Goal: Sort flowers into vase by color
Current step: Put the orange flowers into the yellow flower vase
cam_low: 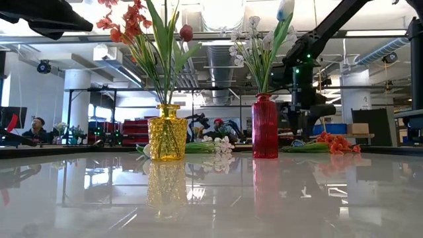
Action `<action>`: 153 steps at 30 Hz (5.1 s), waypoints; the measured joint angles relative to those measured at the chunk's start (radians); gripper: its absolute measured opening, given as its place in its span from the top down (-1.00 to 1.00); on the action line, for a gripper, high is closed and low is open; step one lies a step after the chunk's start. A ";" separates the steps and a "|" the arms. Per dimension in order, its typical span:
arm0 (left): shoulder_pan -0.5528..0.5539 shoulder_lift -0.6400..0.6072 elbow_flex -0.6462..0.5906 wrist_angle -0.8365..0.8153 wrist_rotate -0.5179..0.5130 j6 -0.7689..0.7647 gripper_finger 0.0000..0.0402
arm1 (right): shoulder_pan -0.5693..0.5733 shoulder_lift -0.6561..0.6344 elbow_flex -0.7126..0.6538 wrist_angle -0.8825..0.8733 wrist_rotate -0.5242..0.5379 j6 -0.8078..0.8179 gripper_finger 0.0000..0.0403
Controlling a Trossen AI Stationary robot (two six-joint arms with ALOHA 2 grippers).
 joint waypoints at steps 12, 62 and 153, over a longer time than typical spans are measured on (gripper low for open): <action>0.000 0.000 0.000 -0.022 0.000 0.010 0.55 | 0.016 0.028 -0.011 -0.004 0.056 0.118 -0.09; 0.000 0.000 0.000 -0.034 0.000 0.004 0.55 | 0.016 0.180 0.002 0.112 0.176 -0.439 -0.09; 0.067 0.371 0.505 0.372 0.142 0.577 0.55 | 0.883 -1.127 -0.357 0.810 0.012 -1.726 0.91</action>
